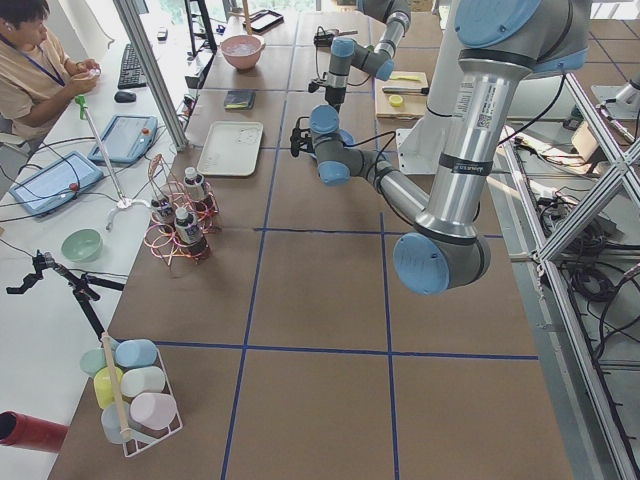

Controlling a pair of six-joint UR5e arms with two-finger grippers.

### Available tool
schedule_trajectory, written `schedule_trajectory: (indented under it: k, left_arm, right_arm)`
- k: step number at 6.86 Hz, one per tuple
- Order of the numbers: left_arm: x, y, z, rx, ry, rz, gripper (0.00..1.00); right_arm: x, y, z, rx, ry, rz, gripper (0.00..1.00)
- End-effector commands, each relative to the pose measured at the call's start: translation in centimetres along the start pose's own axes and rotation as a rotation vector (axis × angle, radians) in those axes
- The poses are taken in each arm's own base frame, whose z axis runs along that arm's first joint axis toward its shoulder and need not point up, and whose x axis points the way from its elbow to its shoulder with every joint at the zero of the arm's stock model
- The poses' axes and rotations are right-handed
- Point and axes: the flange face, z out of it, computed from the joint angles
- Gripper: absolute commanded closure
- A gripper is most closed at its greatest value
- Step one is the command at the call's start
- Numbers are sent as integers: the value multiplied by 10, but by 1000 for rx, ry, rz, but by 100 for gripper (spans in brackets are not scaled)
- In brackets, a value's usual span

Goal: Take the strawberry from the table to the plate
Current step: 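Lower the strawberry onto the plate and open the right gripper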

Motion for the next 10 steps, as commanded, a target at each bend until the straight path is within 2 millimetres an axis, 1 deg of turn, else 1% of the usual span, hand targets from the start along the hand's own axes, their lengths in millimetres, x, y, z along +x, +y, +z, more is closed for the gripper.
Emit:
schedule_trajectory:
  k: [1,3,7,8,9,10]
  left_arm:
    - [-1,-1,1,0,-2,-3,16]
    - [1,-1,1,1,1,-3,16]
    - [0,0,3,-3,-3,-7,16]
    - [0,0,3,-3,-3,-7,16]
    - [0,0,4,-5,-3,-7,16]
    - [0,0,4,-3,-3,-5,16]
  right_arm:
    - [-6,10,10,17,7,-4,100]
    - [-10,6,24,42,26,0,100]
    - [-17,4,32,48,37,4,100]
    - [-16,4,32,48,40,6,55]
    - [-18,4,32,48,43,6,1]
    - [-17,5,32,46,45,3,0]
